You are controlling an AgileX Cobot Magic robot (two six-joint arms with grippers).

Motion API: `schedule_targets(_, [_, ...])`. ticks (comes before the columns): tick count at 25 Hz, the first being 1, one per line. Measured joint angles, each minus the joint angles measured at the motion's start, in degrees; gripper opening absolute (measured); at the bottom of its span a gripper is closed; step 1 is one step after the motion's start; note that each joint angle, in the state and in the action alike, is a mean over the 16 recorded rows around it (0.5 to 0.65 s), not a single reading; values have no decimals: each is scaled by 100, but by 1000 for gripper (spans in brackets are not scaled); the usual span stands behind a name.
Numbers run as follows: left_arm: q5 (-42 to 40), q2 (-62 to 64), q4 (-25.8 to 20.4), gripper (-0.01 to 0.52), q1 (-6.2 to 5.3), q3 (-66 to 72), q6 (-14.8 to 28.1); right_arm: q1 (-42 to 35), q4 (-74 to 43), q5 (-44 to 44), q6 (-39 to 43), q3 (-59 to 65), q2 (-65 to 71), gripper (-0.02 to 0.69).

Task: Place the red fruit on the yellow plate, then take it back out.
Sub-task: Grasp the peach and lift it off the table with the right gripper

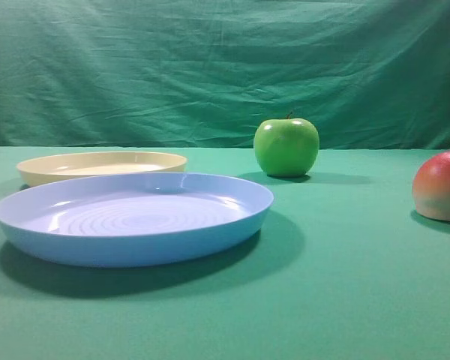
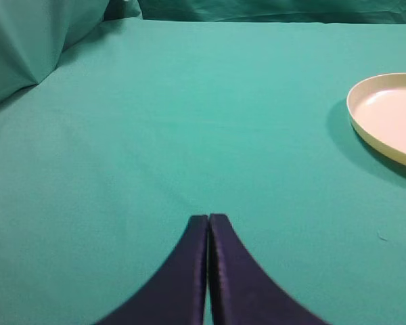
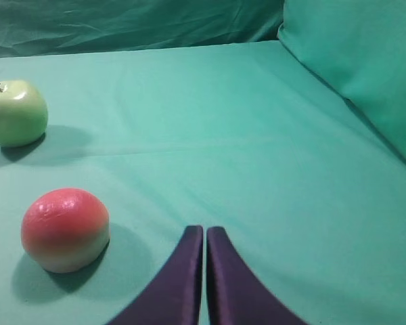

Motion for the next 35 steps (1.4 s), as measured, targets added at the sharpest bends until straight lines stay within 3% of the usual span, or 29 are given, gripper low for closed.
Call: schedule_targets(35, [0, 0, 0, 0, 0, 0, -8, 0, 42, 43, 0, -20, 3, 0])
